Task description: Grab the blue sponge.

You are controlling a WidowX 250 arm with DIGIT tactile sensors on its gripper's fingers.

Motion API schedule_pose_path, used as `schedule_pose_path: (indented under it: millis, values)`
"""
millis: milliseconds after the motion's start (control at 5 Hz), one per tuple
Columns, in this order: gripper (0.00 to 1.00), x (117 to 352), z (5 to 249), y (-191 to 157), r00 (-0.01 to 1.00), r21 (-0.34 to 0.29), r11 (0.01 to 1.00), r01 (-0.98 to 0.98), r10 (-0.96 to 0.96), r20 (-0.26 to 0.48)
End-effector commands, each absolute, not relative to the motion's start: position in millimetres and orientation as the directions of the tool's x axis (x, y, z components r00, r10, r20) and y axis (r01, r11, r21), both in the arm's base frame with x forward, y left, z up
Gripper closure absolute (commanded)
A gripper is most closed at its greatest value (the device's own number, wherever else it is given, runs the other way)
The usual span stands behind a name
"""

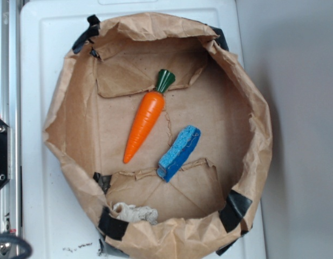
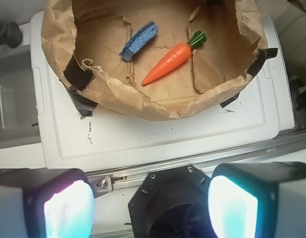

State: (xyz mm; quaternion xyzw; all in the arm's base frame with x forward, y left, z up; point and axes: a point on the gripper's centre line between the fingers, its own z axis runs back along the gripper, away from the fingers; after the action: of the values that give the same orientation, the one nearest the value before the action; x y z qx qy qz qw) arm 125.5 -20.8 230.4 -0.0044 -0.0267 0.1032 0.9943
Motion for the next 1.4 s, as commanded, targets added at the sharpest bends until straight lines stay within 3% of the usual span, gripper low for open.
schedule_pose_path:
  millis: [0,200,600,800,1200]
  values:
    - [0.0,129.8,239.2,-23.3,0.978,-0.023,0.981,-0.191,0.193,0.082]
    - [0.0,162.3,229.1,-22.1,0.965,-0.032,0.97,-0.243,0.245,0.091]
    - [0.0,253.2,194.5,-17.7,0.937,0.01,0.942,-0.336,0.334,0.099]
    - [0.0,276.6,178.8,-5.8,0.953,-0.02,0.955,-0.295,0.296,0.059]
    - [0.0,276.6,178.8,-5.8,0.953,-0.02,0.955,-0.295,0.296,0.059]
